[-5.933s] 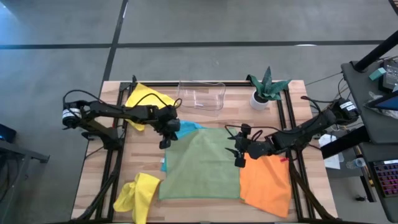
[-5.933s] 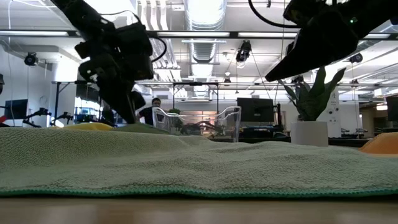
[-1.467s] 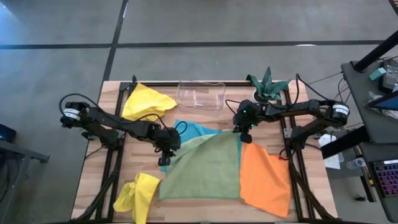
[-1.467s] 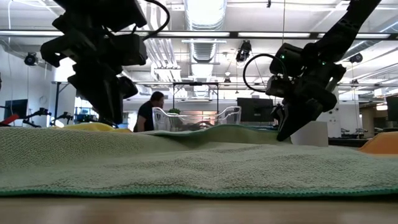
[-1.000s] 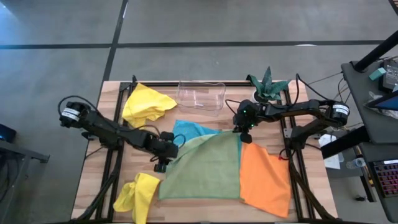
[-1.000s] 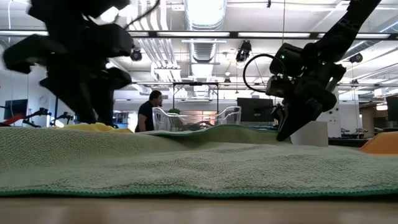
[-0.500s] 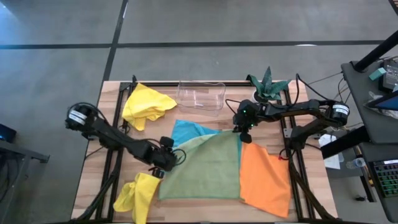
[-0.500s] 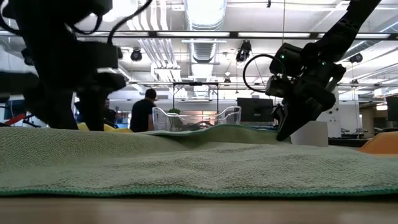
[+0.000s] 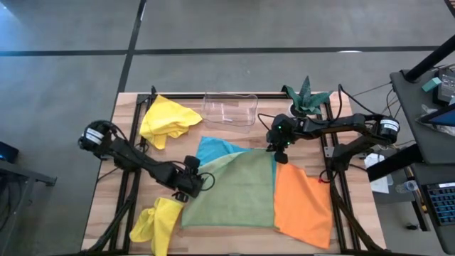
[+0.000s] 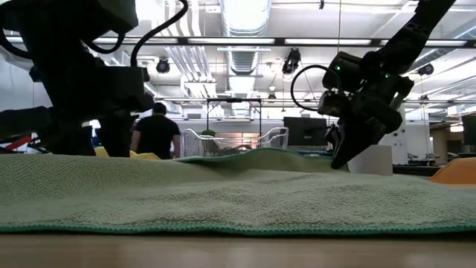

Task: Fold microfiber towels
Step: Fold the green towel

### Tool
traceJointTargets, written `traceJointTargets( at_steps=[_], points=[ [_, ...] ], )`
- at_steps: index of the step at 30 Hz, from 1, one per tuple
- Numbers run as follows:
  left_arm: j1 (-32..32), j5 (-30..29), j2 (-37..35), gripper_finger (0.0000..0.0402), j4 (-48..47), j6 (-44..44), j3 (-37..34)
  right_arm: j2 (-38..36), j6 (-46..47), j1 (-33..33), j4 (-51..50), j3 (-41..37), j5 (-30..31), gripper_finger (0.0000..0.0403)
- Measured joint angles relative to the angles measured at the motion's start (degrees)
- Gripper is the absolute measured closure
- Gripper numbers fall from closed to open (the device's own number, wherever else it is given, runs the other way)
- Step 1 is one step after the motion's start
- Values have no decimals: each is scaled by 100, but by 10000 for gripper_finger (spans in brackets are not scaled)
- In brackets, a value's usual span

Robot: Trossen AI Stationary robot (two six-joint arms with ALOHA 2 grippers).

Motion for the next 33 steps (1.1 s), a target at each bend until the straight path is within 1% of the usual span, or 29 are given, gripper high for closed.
traceJointTargets(
  at_steps=[8, 17, 20, 28, 33],
  points=[
    [-2, -82, 22, 239, -49, 151, -3, 0, 20, 0, 0, 0, -2, 394],
    [-2, -695, 13, 242, -47, 159, 0, 0, 24, 0, -1, 0, -2, 394],
    [-2, -749, 13, 258, -42, 160, 0, 0, 24, 0, 0, 0, -2, 394],
    [-2, -748, -17, 325, -47, 157, 62, 0, 43, 0, 0, 0, -2, 394],
    [-2, -743, -35, 347, -45, 156, 119, 0, 70, 0, 0, 0, -4, 394]
  ],
)
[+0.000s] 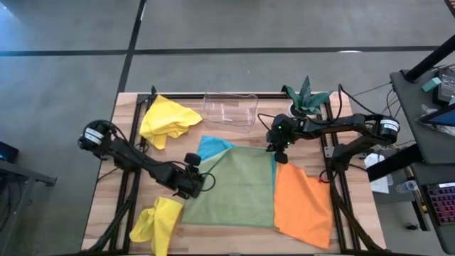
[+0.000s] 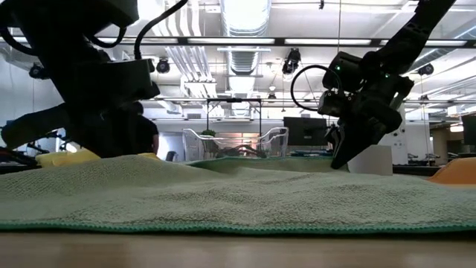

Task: Fold microfiber towels
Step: Fold the green towel

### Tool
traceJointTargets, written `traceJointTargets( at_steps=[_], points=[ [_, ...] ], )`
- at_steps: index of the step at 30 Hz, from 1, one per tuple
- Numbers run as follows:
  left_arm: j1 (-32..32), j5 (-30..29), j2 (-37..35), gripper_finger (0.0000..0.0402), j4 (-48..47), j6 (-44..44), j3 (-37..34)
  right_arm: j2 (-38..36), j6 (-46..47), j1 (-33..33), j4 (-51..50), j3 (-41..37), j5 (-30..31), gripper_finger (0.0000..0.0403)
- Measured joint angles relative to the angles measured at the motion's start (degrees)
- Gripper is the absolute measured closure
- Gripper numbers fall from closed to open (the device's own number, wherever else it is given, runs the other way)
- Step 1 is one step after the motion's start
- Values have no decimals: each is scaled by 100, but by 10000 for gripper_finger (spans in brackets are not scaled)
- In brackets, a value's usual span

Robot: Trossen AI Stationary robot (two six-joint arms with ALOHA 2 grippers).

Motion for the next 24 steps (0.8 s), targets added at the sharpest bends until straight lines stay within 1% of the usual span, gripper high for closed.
traceJointTargets(
  at_steps=[8, 14, 24],
  points=[
    [2, 11, -4, 350, -26, 0, 42, 0, 18, 0, 0, 0, 0, 394],
    [2, 29, -4, 349, -275, -9, 137, 0, 19, 0, -2, 0, 0, 394],
    [10, 61, -12, 312, -325, -26, 154, 0, 20, 0, 0, 0, 0, 394]
  ],
)
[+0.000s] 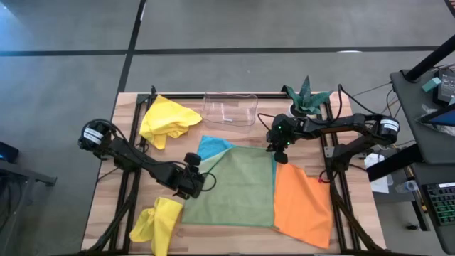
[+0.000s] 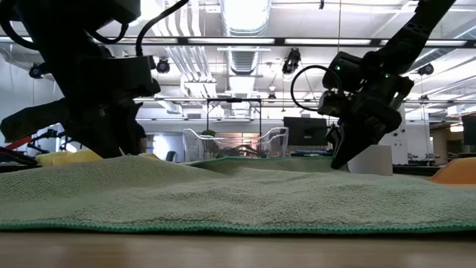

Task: Fold microfiber towels
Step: Fold the green towel

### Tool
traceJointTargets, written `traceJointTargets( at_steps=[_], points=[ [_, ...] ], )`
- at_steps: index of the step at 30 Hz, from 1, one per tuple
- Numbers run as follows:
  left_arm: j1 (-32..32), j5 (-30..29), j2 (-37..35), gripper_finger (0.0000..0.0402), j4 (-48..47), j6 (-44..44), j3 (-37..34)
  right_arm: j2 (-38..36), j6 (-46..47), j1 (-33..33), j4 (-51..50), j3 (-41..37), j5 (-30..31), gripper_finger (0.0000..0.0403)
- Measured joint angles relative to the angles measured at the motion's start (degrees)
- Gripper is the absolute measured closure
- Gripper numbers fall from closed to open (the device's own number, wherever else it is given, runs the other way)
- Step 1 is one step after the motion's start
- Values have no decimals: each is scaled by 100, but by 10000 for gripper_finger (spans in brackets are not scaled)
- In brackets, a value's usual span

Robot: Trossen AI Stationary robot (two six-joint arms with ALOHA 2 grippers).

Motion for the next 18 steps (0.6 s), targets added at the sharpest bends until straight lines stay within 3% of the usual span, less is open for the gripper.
traceJointTargets(
  at_steps=[18],
  points=[
    [33, -48, -326, 303, 218, -47, -46, 0, -2, 0, 0, 0, 1, 394]
  ],
)
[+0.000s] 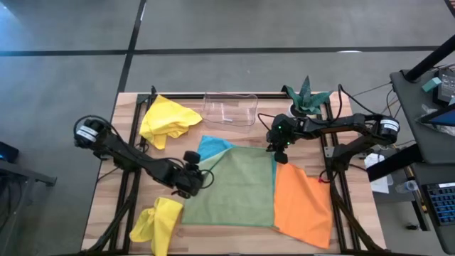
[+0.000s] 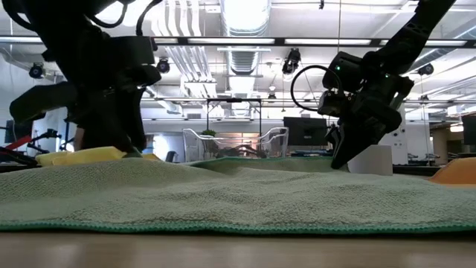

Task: Fold microfiber towels
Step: Fold the green towel

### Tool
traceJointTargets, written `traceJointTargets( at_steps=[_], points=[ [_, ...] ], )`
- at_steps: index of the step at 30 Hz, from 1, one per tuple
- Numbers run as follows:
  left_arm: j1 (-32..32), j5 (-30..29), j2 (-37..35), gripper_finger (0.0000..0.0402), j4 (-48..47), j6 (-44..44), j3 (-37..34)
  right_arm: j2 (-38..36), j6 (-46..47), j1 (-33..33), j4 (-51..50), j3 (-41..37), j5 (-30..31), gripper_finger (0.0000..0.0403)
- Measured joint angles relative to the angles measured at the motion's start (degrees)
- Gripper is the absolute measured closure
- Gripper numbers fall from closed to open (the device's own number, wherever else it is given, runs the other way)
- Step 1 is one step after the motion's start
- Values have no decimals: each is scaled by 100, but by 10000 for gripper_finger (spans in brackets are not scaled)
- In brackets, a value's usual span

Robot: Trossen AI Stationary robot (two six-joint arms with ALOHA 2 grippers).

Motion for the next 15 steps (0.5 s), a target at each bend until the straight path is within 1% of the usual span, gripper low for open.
traceJointTargets(
  at_steps=[5, 15],
  points=[
    [5, 2, 138, 303, 123, 3, -26, 0, 2, 0, 0, 0, -1, 394],
    [7, 134, 156, 304, 108, -133, -119, 0, -10, 0, 0, 0, -1, 394]
  ],
)
